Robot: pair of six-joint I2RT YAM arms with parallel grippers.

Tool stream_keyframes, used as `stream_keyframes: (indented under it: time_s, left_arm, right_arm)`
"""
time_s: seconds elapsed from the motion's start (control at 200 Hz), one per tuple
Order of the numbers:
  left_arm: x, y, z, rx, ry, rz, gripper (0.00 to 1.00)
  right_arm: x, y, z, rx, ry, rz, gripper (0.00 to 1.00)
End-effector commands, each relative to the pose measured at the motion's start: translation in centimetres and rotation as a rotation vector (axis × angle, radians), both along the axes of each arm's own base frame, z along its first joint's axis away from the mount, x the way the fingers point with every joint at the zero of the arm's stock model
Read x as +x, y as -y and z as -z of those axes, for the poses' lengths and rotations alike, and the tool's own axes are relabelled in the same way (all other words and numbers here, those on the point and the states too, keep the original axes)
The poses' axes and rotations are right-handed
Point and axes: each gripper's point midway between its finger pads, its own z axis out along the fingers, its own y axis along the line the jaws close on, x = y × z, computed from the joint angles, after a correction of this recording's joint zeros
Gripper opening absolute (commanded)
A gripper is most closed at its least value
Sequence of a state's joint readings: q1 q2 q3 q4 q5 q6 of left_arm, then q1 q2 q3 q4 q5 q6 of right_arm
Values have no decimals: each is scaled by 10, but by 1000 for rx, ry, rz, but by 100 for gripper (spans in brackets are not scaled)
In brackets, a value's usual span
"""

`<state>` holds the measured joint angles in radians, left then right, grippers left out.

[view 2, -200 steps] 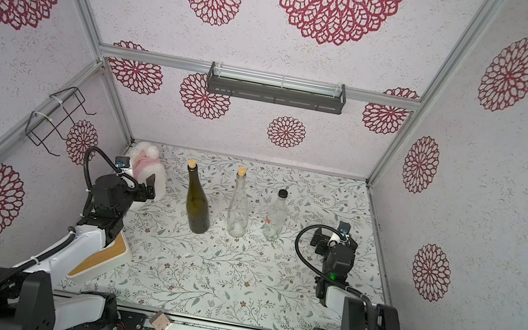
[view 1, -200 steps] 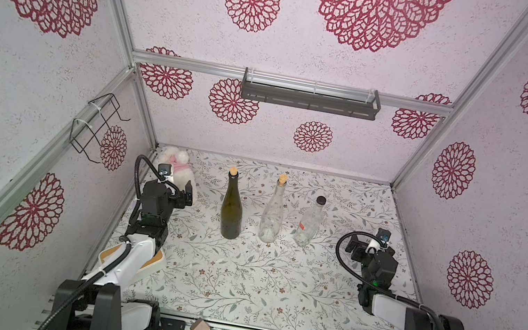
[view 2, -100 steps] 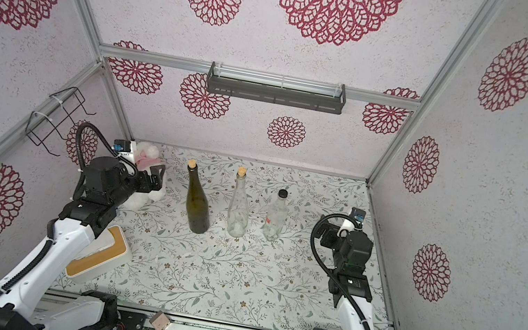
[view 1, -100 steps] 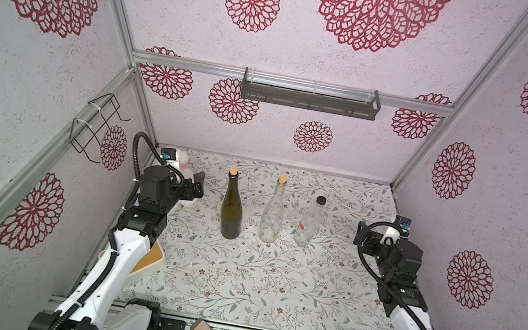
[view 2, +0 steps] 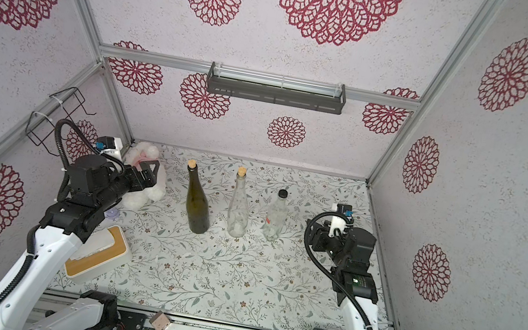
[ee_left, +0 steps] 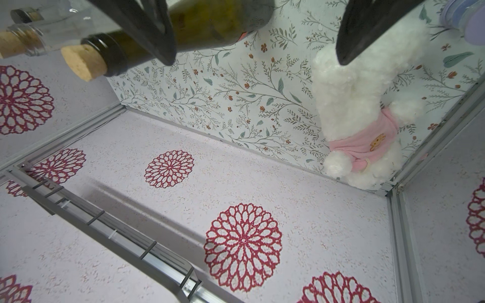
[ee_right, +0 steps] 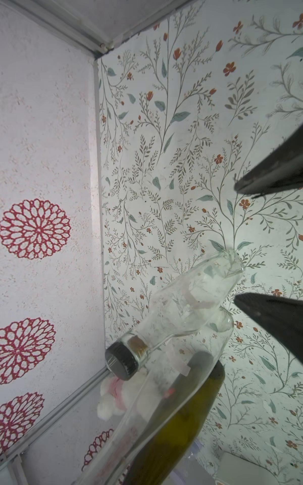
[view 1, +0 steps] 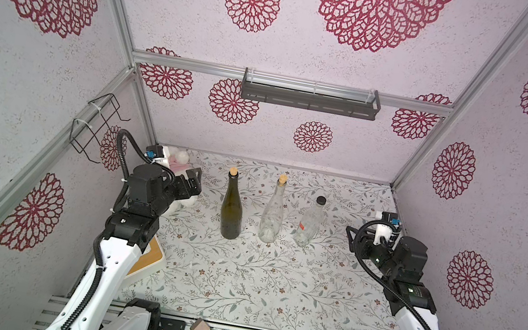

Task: Remove the label from the bottle
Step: Pick up the bottle from the center of the board.

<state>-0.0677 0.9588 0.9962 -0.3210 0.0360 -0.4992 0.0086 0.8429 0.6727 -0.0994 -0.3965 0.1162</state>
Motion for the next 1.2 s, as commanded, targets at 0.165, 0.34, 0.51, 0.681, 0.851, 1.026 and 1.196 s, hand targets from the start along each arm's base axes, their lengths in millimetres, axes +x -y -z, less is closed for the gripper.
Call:
stream_keyframes:
  time_s: [0.165, 0.34, 0.51, 0.681, 0.851, 1.026, 1.196]
  left_arm:
    - [-7, 0, -16, -5, 12, -2, 97]
    - [-8, 2, -18, -19, 31, 7, 97]
    - [-9, 2, -13, -25, 22, 3, 97]
    - [-10, 1, -11, -16, 19, 0, 97]
    - [-11, 0, -12, -8, 22, -3, 97]
    - [-10, 2, -12, 0, 23, 8, 97]
    - [-8, 2, -12, 4, 26, 13, 97]
  right_arm:
    - [11, -42, -42, 39, 112, -153, 62]
    - [20, -60, -53, 11, 147, -190, 67]
    - [29, -78, -57, -16, 158, -235, 66]
    - [38, -90, -49, -25, 150, -268, 64]
    - [46, -97, -42, -25, 152, -281, 64]
    - [54, -101, -35, -33, 149, -289, 64]
    - [61, -103, -31, -43, 146, -279, 62]
